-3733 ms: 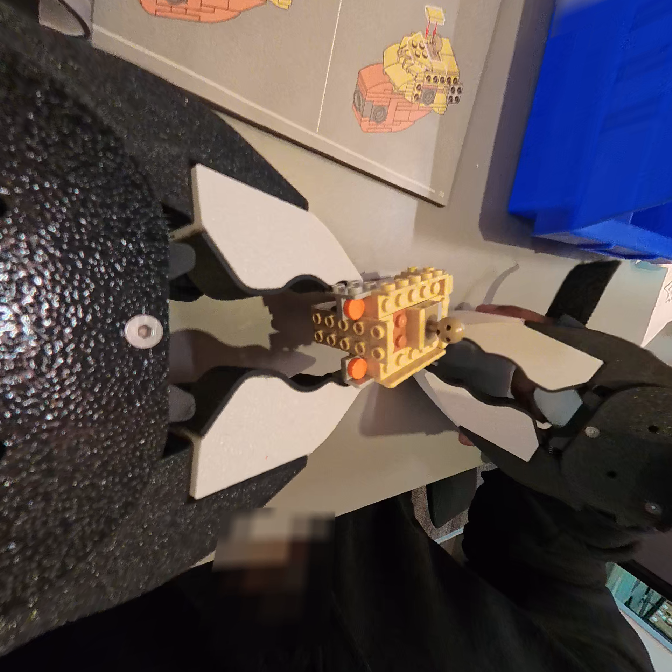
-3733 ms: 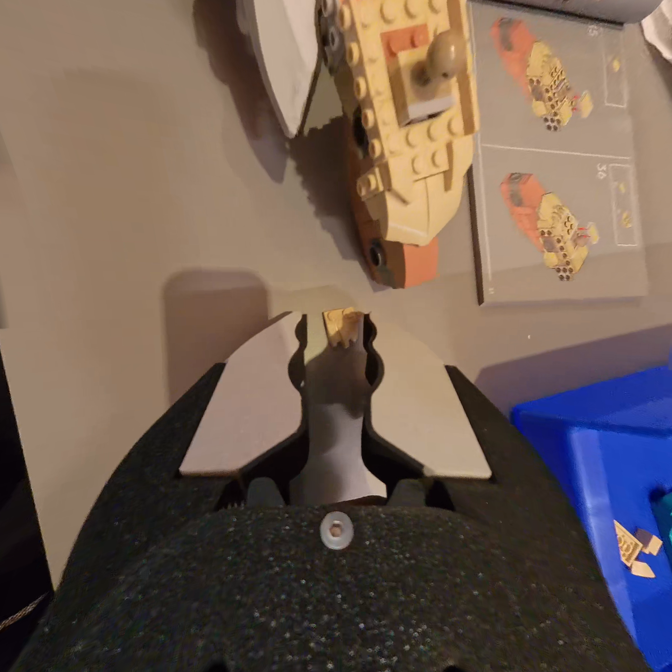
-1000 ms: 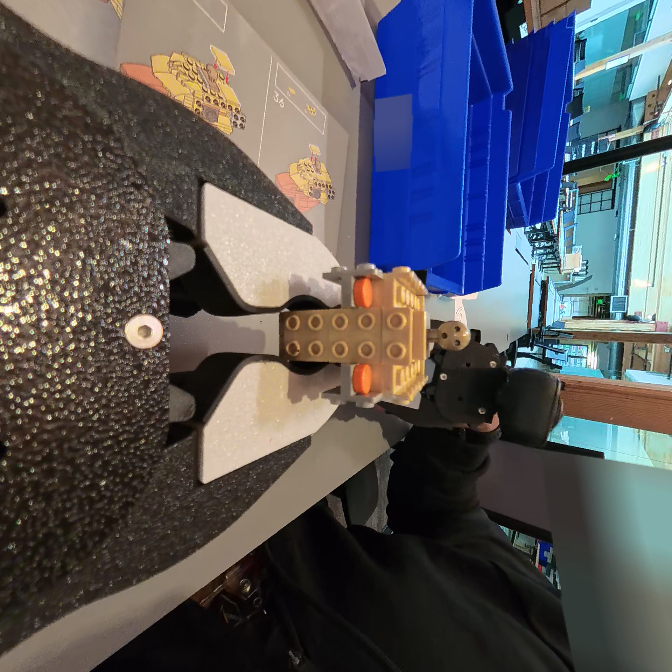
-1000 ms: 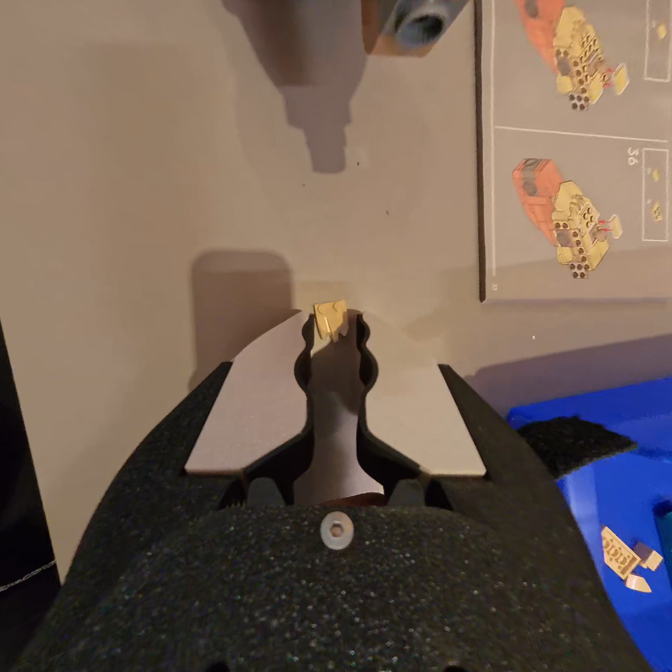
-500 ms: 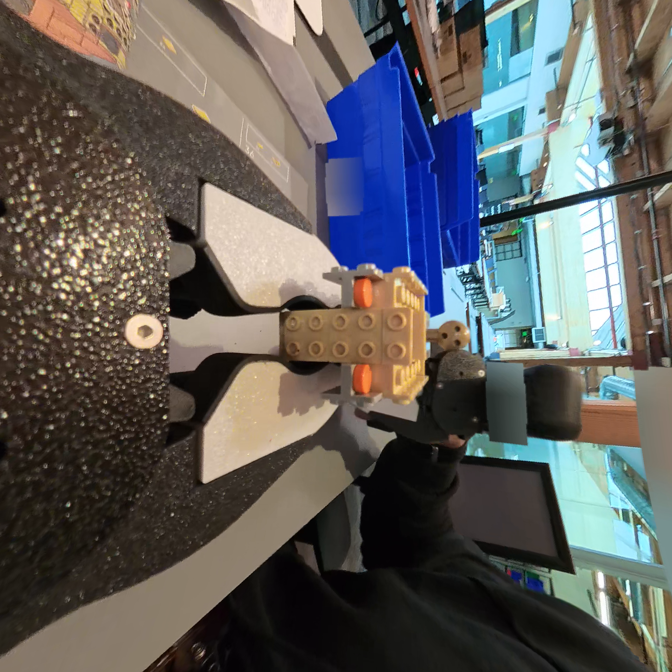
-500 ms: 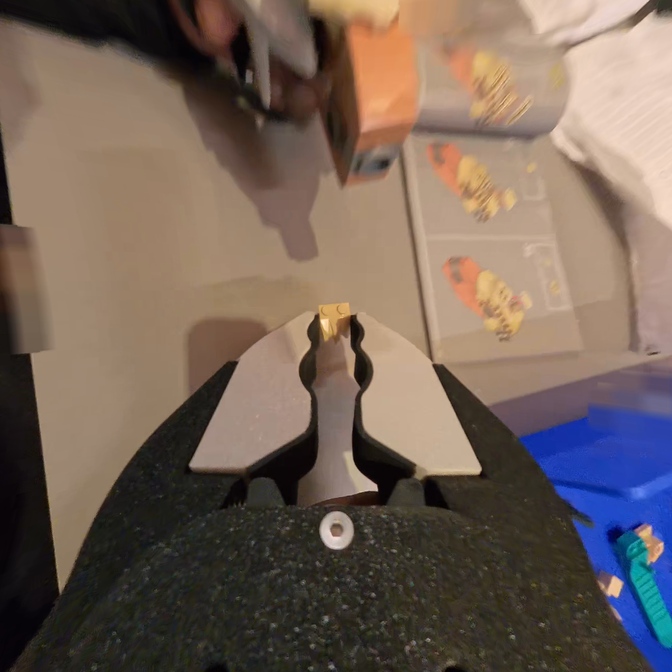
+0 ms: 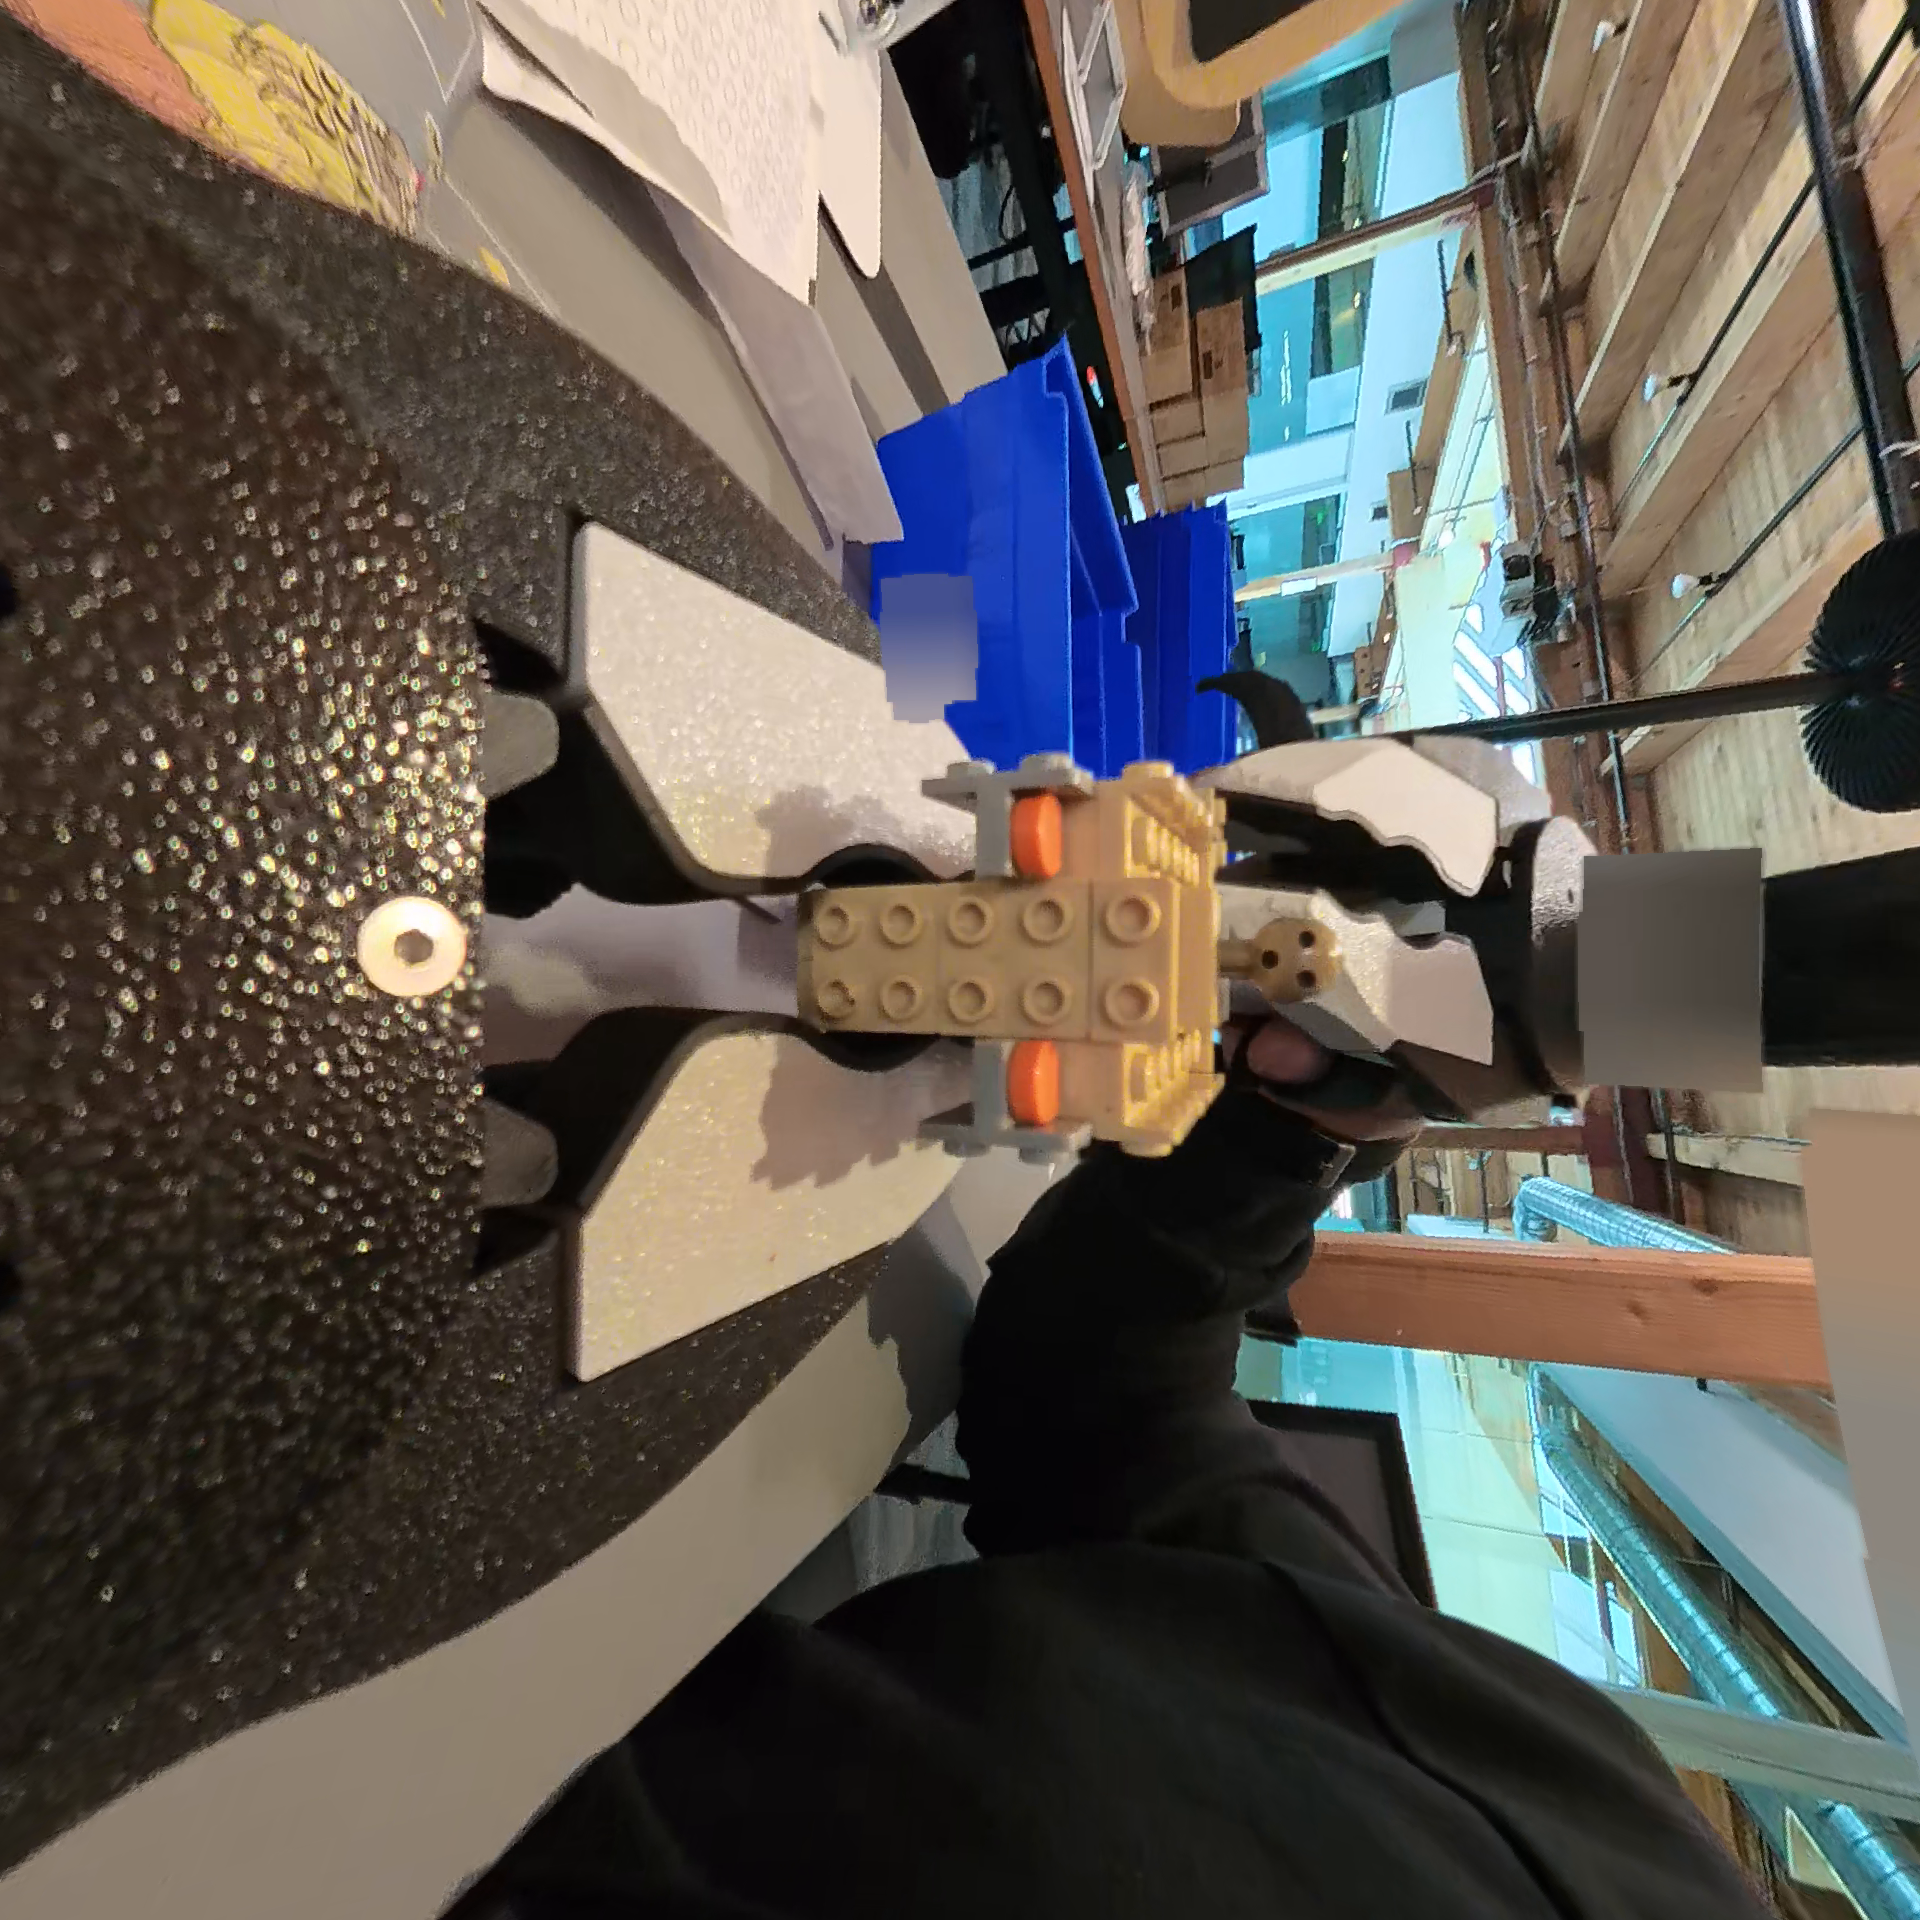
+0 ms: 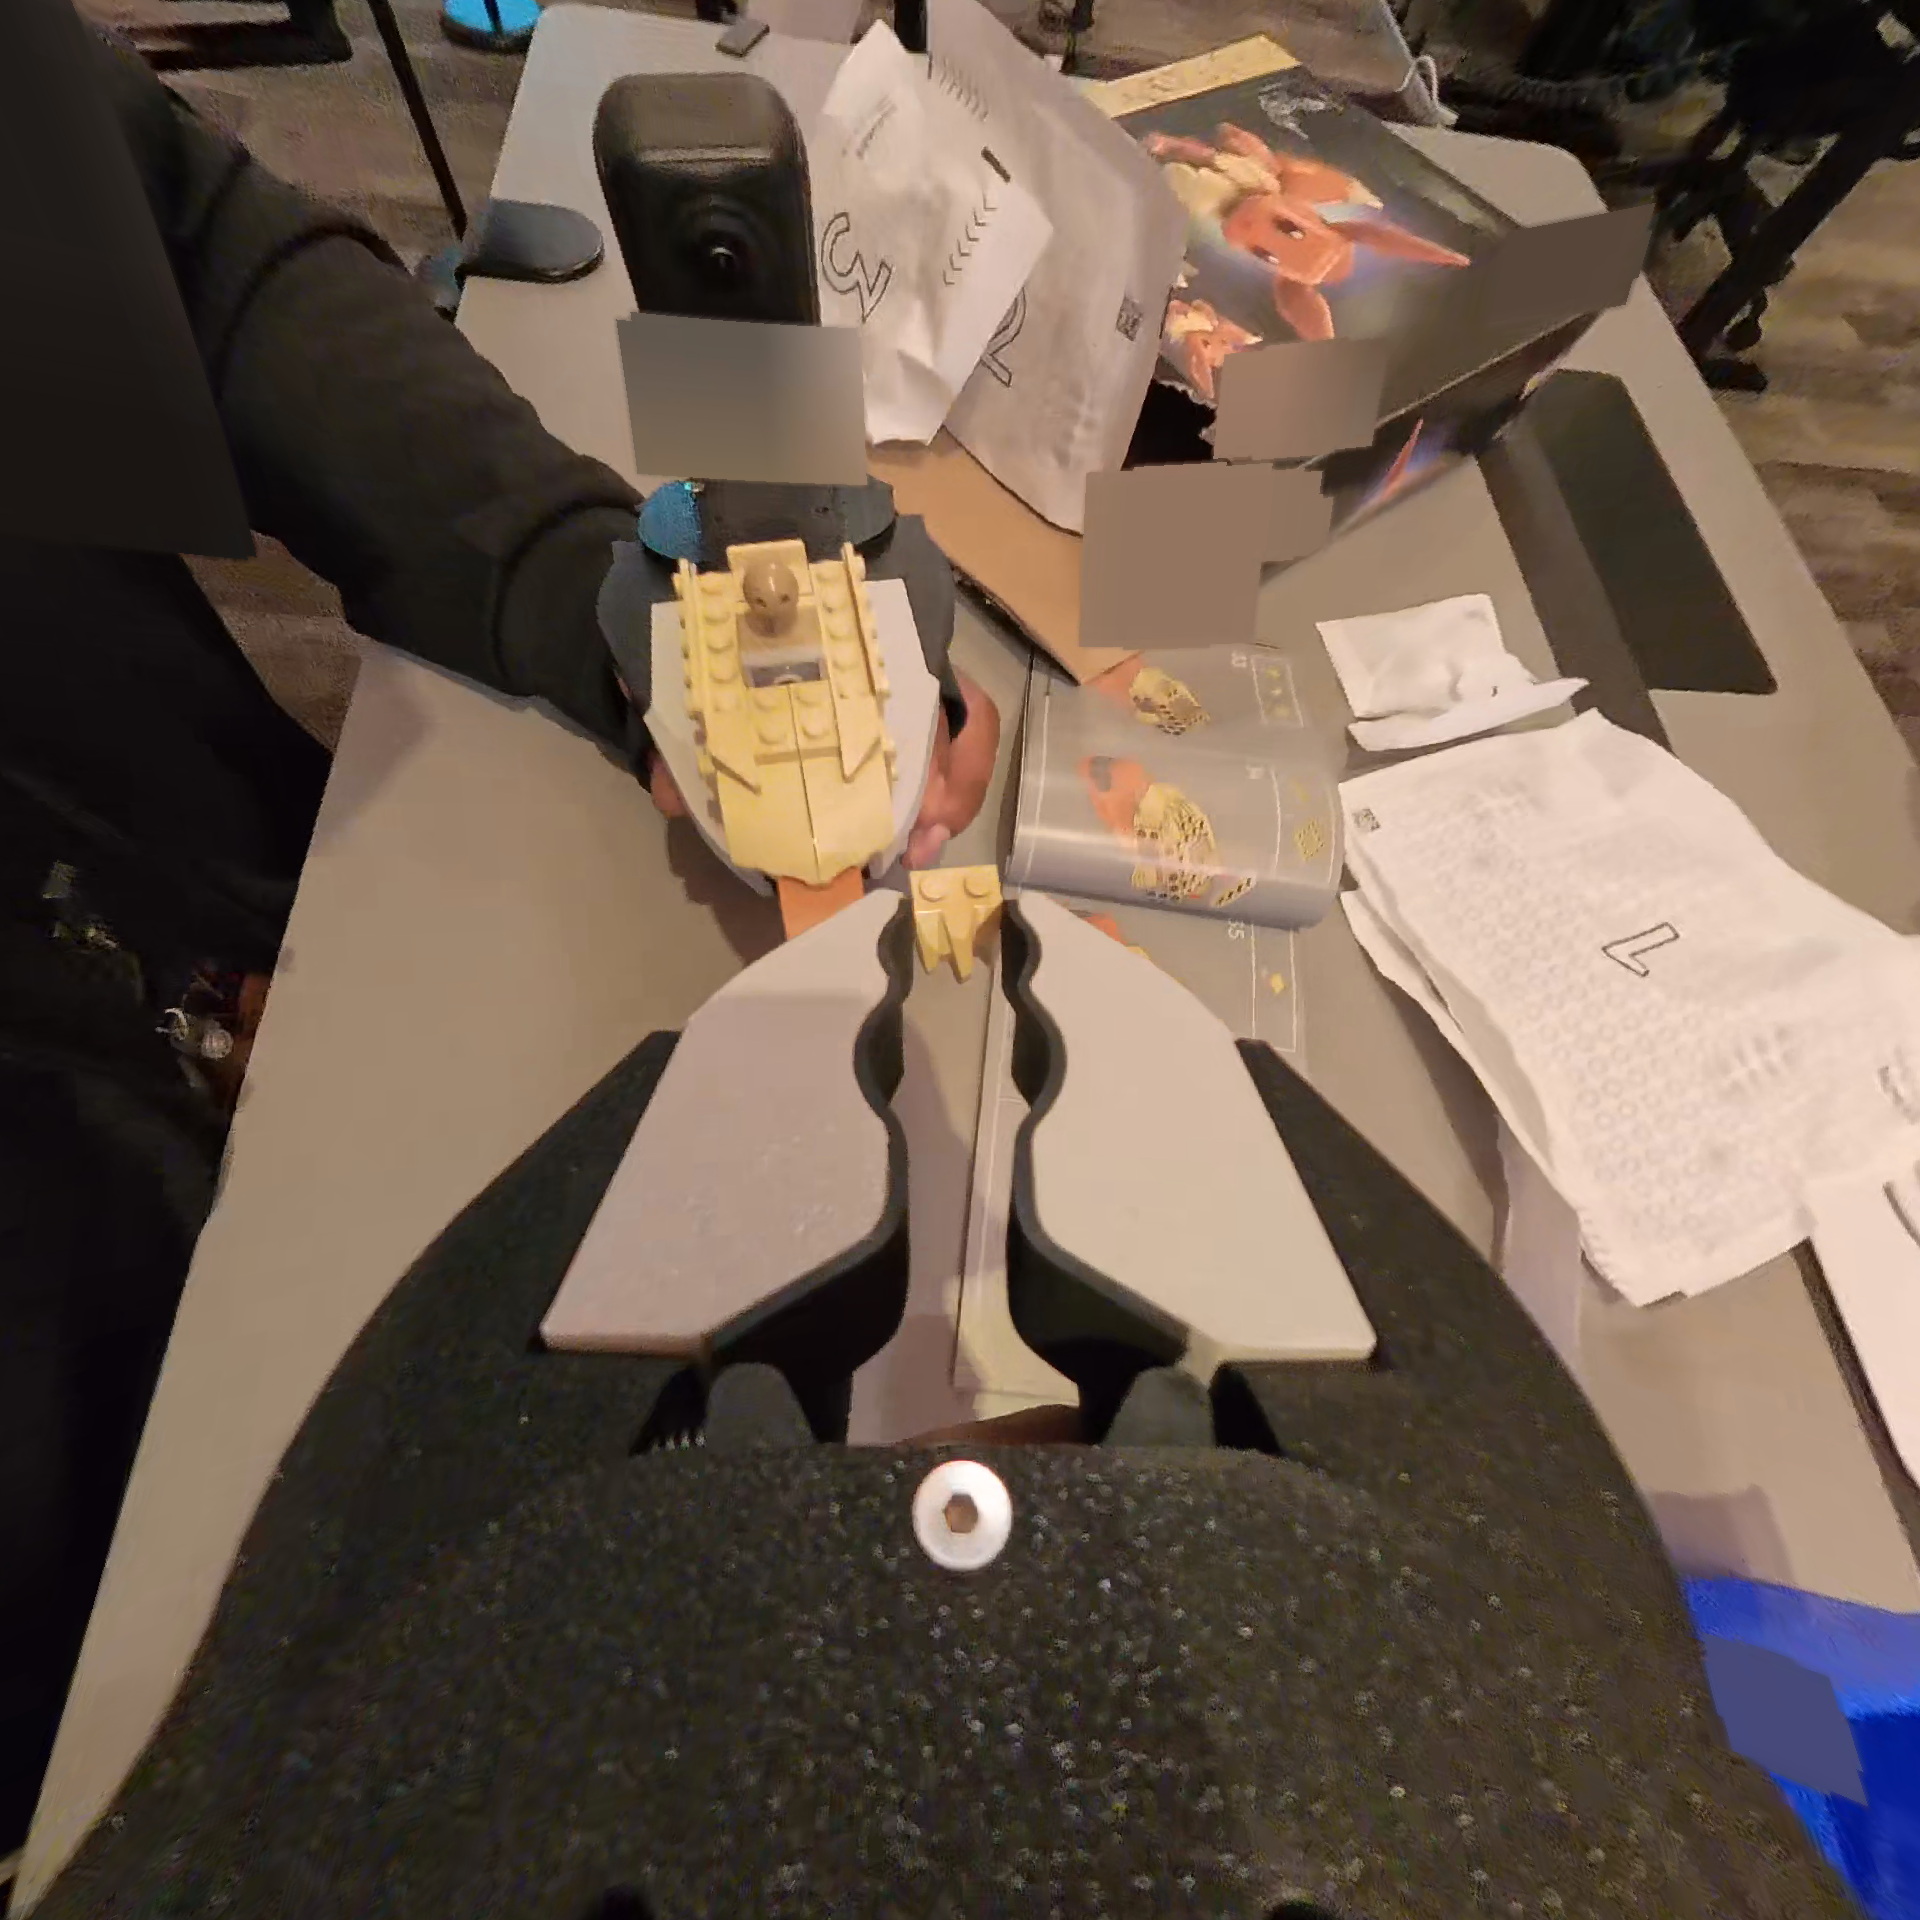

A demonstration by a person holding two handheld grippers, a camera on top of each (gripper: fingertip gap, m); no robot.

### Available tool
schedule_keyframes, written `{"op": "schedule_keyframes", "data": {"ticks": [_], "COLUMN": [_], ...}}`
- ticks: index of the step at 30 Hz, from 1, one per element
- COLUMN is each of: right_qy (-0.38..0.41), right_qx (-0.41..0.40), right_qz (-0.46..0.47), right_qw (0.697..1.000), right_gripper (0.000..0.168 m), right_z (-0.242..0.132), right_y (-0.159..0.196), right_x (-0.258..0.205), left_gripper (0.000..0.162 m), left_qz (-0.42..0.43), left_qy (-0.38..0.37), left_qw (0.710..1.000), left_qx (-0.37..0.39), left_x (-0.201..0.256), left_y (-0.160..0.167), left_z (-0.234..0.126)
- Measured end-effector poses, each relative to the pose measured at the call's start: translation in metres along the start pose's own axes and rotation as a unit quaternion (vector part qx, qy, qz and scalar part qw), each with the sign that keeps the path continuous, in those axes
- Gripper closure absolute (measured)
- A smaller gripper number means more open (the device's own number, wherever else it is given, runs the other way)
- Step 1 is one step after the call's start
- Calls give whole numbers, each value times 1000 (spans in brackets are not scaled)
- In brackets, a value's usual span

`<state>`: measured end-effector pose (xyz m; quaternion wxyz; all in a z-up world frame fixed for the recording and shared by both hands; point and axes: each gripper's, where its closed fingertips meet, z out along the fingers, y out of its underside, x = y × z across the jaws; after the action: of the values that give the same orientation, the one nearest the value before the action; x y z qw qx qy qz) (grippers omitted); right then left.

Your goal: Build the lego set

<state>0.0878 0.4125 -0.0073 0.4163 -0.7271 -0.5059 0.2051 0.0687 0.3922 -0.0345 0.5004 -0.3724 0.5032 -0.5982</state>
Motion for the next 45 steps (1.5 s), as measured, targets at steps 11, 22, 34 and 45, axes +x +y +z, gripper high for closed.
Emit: {"op": "schedule_keyframes", "data": {"ticks": [11, 22, 34, 45], "right_qy": [-17, -12, -2, 7], "right_qx": [0, -16, -30, -51], "right_qz": [-34, -41, -56, -71], "right_qw": [999, 999, 998, 996], "right_gripper": [153, 153, 153, 153], "right_z": [3, 3, 5, 9], "right_y": [-10, -16, -21, -18], "right_x": [-18, -28, -38, -45], "left_gripper": [144, 144, 144, 144], "left_qz": [46, 33, 39, 43], "left_qy": [-14, -8, -5, -4], "left_qw": [999, 999, 999, 999], "left_qx": [-9, 5, -2, -6], "left_x": [1, 8, 11, 12], "left_y": [4, 1, 3, 5], "left_z": [5, 10, 12, 12]}}
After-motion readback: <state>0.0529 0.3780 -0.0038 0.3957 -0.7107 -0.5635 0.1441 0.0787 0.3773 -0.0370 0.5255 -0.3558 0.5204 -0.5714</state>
